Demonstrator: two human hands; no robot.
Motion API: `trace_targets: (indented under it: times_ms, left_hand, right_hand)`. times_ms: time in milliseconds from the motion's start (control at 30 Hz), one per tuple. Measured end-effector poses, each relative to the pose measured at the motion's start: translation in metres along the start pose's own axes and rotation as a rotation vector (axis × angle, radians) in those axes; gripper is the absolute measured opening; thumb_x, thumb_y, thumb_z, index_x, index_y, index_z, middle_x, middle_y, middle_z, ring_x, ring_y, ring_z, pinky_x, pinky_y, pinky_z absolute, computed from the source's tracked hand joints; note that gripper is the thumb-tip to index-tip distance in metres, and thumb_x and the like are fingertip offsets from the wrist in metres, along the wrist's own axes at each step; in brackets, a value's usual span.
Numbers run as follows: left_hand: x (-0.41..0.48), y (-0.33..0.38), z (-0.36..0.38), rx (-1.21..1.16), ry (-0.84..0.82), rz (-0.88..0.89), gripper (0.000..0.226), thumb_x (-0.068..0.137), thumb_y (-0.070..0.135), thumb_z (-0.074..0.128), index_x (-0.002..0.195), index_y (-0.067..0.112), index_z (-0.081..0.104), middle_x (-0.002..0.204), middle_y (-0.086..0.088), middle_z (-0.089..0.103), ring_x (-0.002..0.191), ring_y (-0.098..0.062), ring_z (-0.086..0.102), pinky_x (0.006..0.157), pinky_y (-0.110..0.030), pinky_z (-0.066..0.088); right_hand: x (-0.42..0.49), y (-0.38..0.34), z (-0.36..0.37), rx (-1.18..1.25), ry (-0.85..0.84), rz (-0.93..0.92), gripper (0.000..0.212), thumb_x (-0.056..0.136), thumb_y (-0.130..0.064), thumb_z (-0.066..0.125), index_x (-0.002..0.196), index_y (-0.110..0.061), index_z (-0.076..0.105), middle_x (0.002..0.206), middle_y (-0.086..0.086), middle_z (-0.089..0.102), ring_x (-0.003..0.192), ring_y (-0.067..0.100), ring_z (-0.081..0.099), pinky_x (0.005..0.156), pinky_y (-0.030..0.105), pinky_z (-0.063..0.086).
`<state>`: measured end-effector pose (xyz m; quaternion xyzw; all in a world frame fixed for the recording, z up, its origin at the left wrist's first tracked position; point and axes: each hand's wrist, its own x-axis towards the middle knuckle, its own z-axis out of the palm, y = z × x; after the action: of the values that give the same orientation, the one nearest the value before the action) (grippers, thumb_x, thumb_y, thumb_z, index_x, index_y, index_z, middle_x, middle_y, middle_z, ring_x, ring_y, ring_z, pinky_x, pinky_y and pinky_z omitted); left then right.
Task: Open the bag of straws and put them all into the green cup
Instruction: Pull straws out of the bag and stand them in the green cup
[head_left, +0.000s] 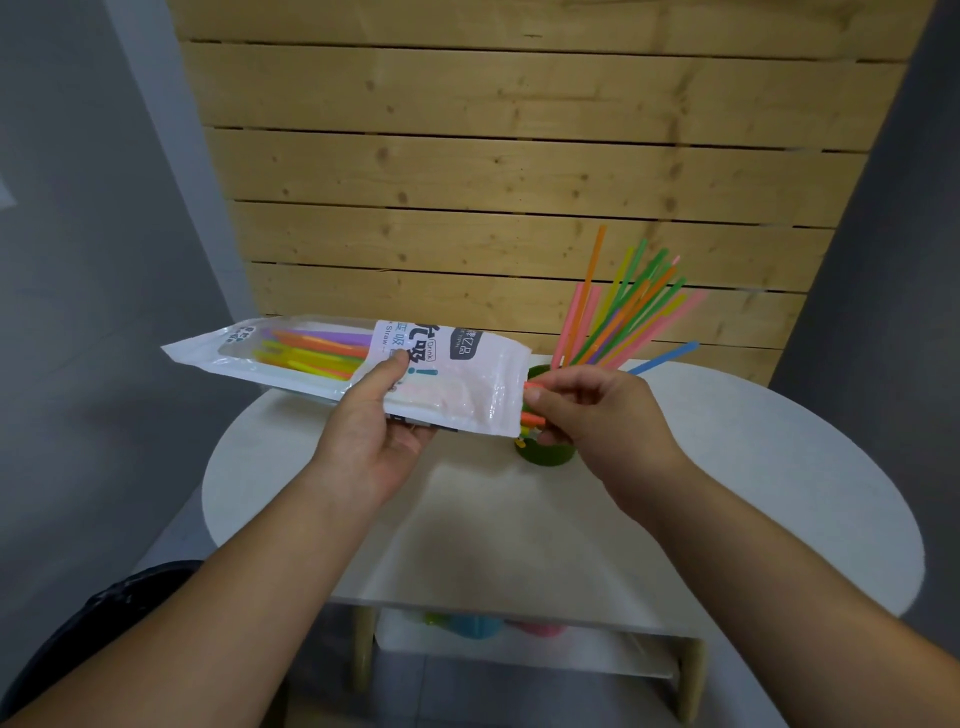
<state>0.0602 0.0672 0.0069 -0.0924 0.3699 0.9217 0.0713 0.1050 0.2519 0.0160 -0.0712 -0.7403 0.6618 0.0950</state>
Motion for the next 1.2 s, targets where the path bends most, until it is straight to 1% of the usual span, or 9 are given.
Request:
trace_targets:
  times_ms: [100,300,533,633,767,900,967,1033,1200]
  left_hand:
    - [0.000,0.000,0.002,-0.009,0.013,-0.006,0.013,0.092,0.010,0.068,0.105,0.011,0.069,0.098,-0.008,0.080,0.085,-0.022,0.078,0.078,-0.041,0.063]
    - [0.002,0.008,-0.001,-0.041,0.042,-0.011,0.014,0.092,0.008,0.068,0.106,0.010,0.069,0.097,-0.008,0.080,0.083,-0.022,0.078,0.068,-0.041,0.064]
    - [0.004,0.013,-0.005,-0.065,0.068,-0.019,0.016,0.092,0.006,0.067,0.108,0.010,0.067,0.096,-0.008,0.080,0.081,-0.021,0.078,0.059,-0.035,0.062]
    - [0.004,0.013,-0.004,-0.077,0.071,-0.017,0.016,0.091,0.006,0.068,0.107,0.010,0.067,0.094,-0.008,0.080,0.080,-0.021,0.078,0.060,-0.037,0.062]
    - [0.003,0.014,-0.004,-0.113,0.071,-0.004,0.018,0.091,0.005,0.068,0.108,0.010,0.067,0.099,-0.009,0.080,0.084,-0.023,0.078,0.069,-0.042,0.064]
    - [0.000,0.011,-0.001,-0.131,0.072,-0.017,0.017,0.090,0.004,0.069,0.107,0.010,0.066,0.098,-0.010,0.080,0.087,-0.024,0.078,0.078,-0.043,0.063]
    - [-0.002,0.006,0.001,-0.125,0.070,-0.034,0.018,0.090,0.004,0.069,0.108,0.009,0.066,0.097,-0.010,0.080,0.085,-0.024,0.078,0.076,-0.042,0.064]
    - [-0.002,0.004,0.002,-0.119,0.067,-0.042,0.020,0.090,0.004,0.068,0.110,0.008,0.067,0.096,-0.010,0.080,0.081,-0.024,0.078,0.067,-0.041,0.064]
    - [-0.001,0.003,0.001,-0.109,0.069,-0.052,0.024,0.091,0.005,0.068,0.115,0.007,0.066,0.097,-0.011,0.079,0.081,-0.025,0.078,0.062,-0.039,0.063]
  right_hand:
    - [0.003,0.002,-0.005,-0.015,0.000,0.016,0.004,0.086,-0.012,0.074,0.089,-0.011,0.077,0.077,0.008,0.077,0.067,0.020,0.072,0.073,0.035,0.062]
    - [0.006,0.000,-0.027,0.159,0.006,0.061,0.004,0.086,-0.006,0.072,0.088,-0.006,0.076,0.066,0.004,0.069,0.062,0.012,0.064,0.060,0.021,0.055]
    - [0.002,0.004,-0.036,0.289,-0.015,0.095,0.008,0.090,-0.007,0.067,0.087,-0.006,0.074,0.068,0.005,0.068,0.063,0.013,0.062,0.062,0.022,0.056]
    - [0.001,0.004,-0.033,0.331,-0.041,0.094,0.017,0.087,-0.023,0.071,0.094,-0.008,0.076,0.085,0.012,0.069,0.067,0.014,0.060,0.064,0.026,0.055]
    - [-0.003,0.011,-0.025,0.278,-0.132,0.111,0.056,0.067,-0.052,0.076,0.106,-0.012,0.071,0.097,0.012,0.068,0.066,0.013,0.059,0.061,0.029,0.050]
    - [-0.012,0.019,0.003,0.203,-0.157,0.113,0.042,0.086,-0.049,0.067,0.110,-0.015,0.068,0.091,0.008,0.063,0.070,0.017,0.061,0.059,0.030,0.051]
    - [-0.011,0.016,0.016,0.206,-0.065,0.034,0.040,0.089,-0.050,0.064,0.111,-0.017,0.068,0.079,0.005,0.060,0.067,0.014,0.057,0.059,0.029,0.050]
    - [-0.010,0.009,0.023,0.237,0.045,-0.026,0.024,0.094,-0.042,0.060,0.109,-0.025,0.068,0.063,-0.003,0.056,0.057,0.006,0.052,0.057,0.024,0.047]
    - [-0.012,-0.001,0.024,0.281,0.117,-0.086,0.011,0.094,-0.029,0.063,0.096,-0.022,0.071,0.076,0.004,0.066,0.057,0.001,0.058,0.055,0.016,0.050]
